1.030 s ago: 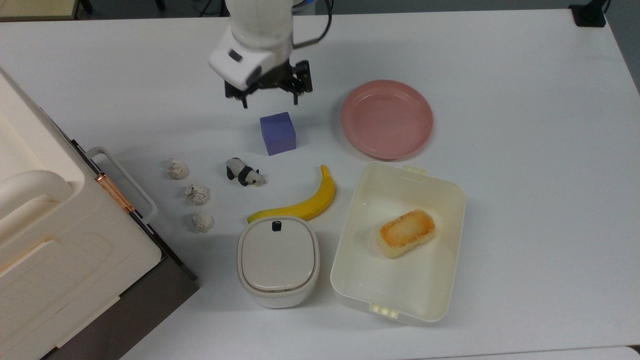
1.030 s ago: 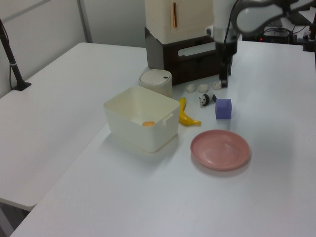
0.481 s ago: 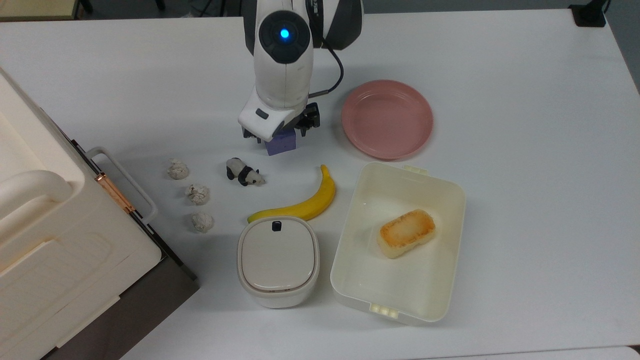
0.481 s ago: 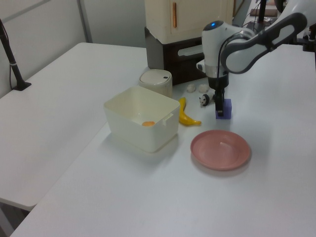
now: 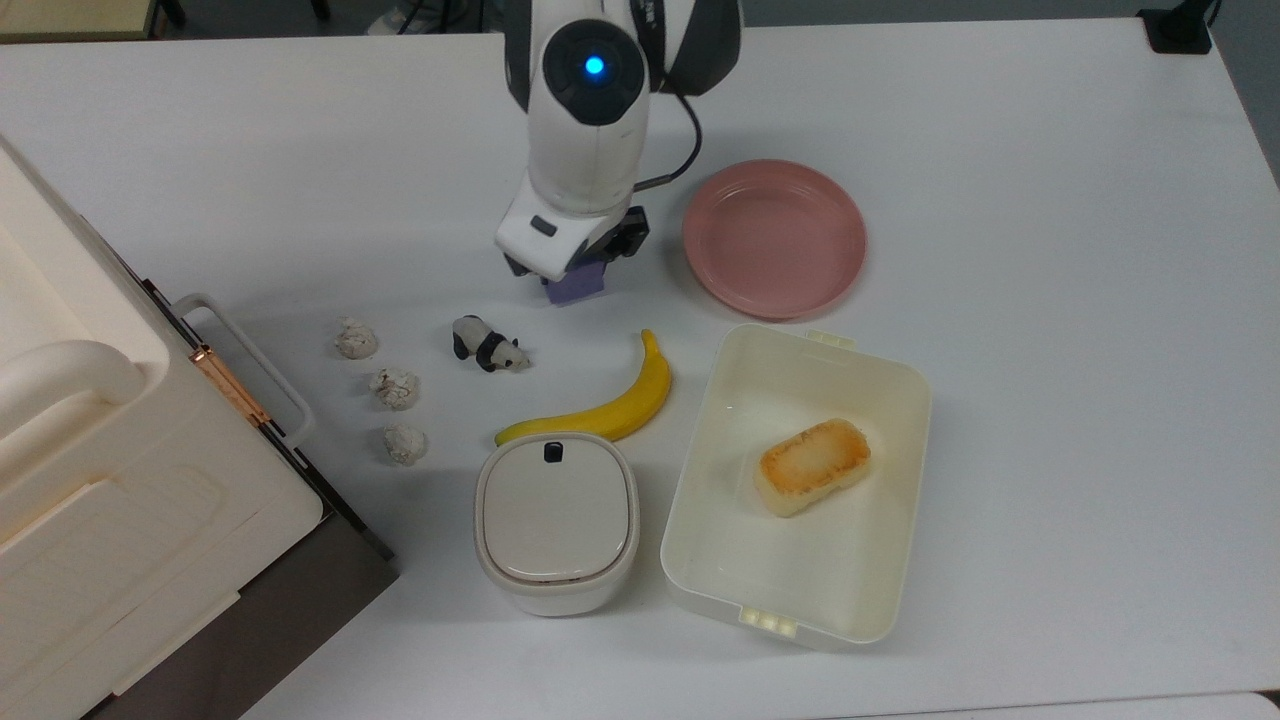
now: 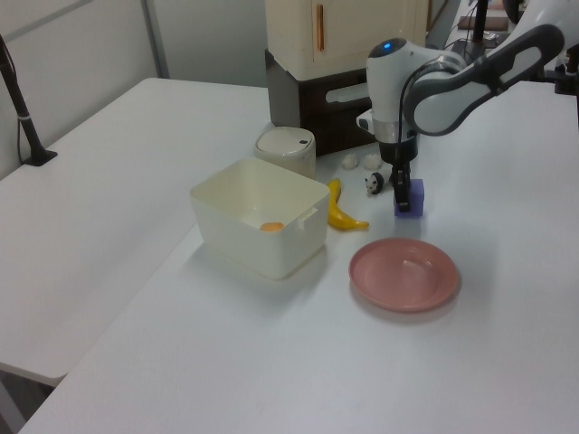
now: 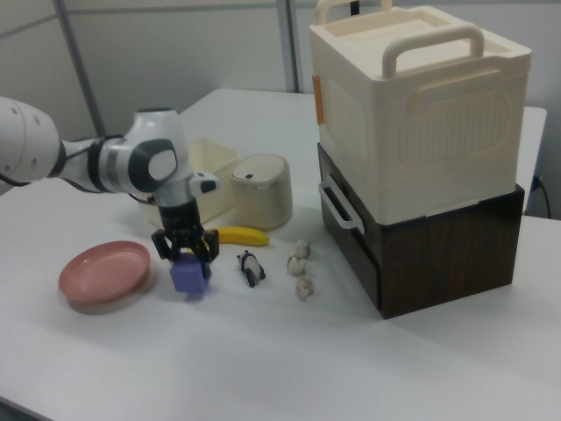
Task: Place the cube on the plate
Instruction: 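Carry the held cube over the pink plate and lower it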
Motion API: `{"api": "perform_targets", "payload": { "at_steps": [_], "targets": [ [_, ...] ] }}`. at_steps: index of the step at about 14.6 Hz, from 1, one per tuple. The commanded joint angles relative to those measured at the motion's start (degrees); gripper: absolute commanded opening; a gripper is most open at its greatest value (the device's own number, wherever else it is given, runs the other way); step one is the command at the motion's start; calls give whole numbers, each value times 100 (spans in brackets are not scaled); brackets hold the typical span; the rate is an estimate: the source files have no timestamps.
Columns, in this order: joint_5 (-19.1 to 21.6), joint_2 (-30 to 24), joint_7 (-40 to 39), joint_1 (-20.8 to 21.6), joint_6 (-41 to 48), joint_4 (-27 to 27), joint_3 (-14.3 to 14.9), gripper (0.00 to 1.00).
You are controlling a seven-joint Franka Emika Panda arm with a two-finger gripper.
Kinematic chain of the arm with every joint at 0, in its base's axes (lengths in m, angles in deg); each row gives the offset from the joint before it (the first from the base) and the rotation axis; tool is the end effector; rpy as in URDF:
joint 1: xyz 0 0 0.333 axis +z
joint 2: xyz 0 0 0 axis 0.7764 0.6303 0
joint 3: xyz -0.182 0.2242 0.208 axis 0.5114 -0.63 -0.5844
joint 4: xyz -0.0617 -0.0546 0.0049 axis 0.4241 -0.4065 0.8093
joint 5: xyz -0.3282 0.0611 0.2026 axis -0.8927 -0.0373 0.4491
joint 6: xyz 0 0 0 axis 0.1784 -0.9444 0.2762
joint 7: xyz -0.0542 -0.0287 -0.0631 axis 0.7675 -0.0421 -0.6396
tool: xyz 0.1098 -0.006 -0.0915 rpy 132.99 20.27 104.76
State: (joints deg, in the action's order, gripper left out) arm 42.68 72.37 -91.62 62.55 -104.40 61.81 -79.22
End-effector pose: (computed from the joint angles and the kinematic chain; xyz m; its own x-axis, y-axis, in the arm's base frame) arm 0.6132 0.0513 0.3369 0.9581 0.2478 -0.1438 0.2605 -0.9623 0.0778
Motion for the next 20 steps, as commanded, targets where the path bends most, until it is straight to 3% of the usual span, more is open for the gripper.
{"api": "perform_targets", "payload": {
  "at_steps": [1,4,7,8,9,10,11,17,20],
  "targets": [
    [335,-222,584,393,498,-314,-35,4],
    [353,-231,1330,499,489,-332,-386,6],
    [301,-170,2289,683,437,-394,-755,19],
    [300,-152,2552,788,436,-420,-869,29],
    [300,-143,2773,955,445,-412,-879,50],
    [292,-109,2984,1069,445,-412,-879,60],
    [266,-30,3256,1131,428,-429,-879,100],
    [-60,-160,3311,1115,883,-621,-906,100],
    [-60,-459,3241,397,1533,-1191,-1115,100]
  ]
}}
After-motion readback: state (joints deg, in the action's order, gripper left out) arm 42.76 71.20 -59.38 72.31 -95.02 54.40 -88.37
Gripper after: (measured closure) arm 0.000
